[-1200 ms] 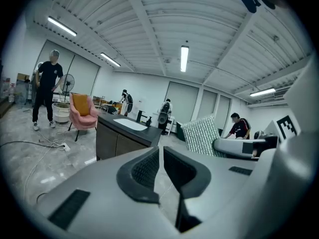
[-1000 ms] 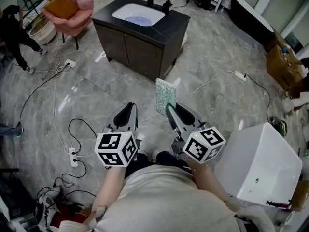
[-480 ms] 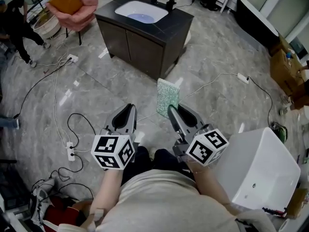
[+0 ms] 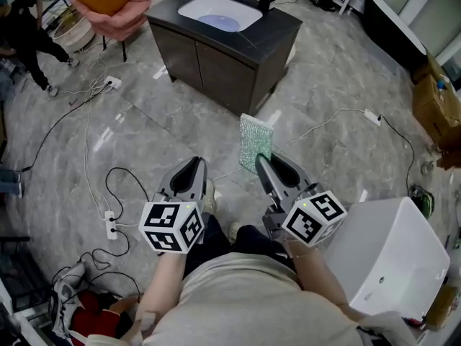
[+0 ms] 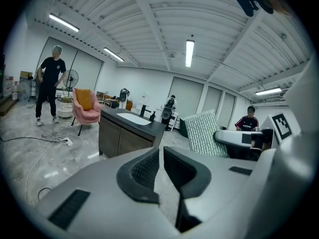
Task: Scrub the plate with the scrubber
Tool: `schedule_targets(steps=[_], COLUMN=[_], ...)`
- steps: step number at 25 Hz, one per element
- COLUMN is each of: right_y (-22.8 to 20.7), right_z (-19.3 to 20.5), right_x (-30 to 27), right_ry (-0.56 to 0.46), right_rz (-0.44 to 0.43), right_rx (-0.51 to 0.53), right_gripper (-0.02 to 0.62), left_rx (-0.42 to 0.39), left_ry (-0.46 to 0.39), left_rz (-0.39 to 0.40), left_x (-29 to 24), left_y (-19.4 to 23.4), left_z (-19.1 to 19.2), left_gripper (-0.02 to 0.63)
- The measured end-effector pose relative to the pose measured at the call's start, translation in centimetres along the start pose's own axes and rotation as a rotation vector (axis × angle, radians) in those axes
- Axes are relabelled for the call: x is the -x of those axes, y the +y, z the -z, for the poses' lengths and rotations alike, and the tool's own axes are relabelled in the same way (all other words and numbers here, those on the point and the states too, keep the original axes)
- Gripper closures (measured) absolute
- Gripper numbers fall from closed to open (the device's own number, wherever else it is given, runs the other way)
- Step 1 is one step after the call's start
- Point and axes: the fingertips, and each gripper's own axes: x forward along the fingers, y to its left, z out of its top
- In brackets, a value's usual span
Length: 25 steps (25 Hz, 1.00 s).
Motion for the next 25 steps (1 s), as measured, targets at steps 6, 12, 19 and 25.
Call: schedule_targets(steps=[6,12,19,25], right_y=[-2.0,-2.4,-2.7,-4.0], right_z=[-2.7,-6.0,-7.5,-8.7], right_x=[-7.5,-15.5,-21.7,-23.7], right_ry=[-0.025,-0.055,-0.086,-0.091], right_rz=[0.026,0.044,0.072,0.115], right_rx=[0.015,0.05,0.047,0.062], right_gripper=[0.514,0.514,0.514,0.514], left_rx=[-0.01,-0.05,-0.068,-0.075], left_ry=[-0.012,-0.056,-0.084,-0.086], left_rz=[0.042,0.121,0.201,0.199], left_x=[-6.0,-11.0,-14.7,-17.1], left_y=[4.9,9.6,13.6,15.8], left_z=[-3.8,-9.6,-13.2,-14.4], left_gripper=[0.565,0.565,0.565,0.563])
